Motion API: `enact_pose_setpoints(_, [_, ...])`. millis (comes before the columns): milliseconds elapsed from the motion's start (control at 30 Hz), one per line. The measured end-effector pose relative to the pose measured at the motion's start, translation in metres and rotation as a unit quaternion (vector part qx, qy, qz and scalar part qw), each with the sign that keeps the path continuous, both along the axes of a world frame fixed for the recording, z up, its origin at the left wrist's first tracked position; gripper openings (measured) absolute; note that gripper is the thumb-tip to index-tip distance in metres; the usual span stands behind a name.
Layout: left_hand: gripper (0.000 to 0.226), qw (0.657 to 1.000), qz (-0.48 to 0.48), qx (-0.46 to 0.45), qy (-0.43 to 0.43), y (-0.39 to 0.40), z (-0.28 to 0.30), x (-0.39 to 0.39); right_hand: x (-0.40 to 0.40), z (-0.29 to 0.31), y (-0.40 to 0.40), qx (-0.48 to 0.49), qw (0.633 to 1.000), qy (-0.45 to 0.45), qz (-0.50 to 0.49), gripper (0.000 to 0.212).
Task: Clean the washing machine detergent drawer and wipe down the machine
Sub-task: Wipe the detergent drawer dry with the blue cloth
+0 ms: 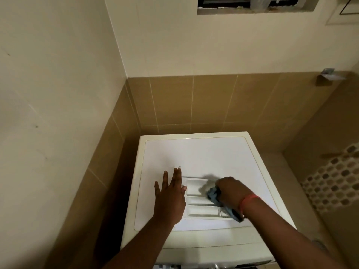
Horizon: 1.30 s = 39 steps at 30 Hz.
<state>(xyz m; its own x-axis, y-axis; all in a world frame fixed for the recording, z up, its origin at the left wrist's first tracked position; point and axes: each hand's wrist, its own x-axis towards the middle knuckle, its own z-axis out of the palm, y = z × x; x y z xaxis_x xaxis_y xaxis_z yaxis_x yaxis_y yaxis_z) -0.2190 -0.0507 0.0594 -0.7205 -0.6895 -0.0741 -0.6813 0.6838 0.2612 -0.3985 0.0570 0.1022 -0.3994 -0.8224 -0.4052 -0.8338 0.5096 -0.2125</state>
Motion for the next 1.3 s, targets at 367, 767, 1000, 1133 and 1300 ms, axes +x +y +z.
enact_pose_setpoints(367, [0.062,1.0,0.017,-0.005,0.022,0.001,-0.005,-0.003,0.031,-0.021,-0.004,-0.19,0.969,-0.092,-0.126,0.023])
enact_pose_setpoints(767, [0.062,0.999,0.024,-0.017,0.011,0.001,-0.004,-0.002,-0.005,-0.041,0.005,0.017,0.998,-0.016,0.053,0.025])
enact_pose_setpoints(1000, [0.064,0.999,0.031,-0.008,0.018,0.001,-0.005,-0.004,0.044,-0.047,-0.034,-0.104,0.987,-0.097,0.077,0.028])
enact_pose_setpoints(1133, [0.064,1.0,0.025,-0.015,0.008,0.0,-0.005,-0.003,0.02,-0.043,-0.018,-0.062,0.991,-0.09,0.077,0.036])
enact_pose_setpoints(1300, [0.063,1.0,0.023,-0.012,0.013,0.001,-0.003,-0.003,0.014,-0.04,-0.014,0.036,0.998,-0.017,0.041,0.028])
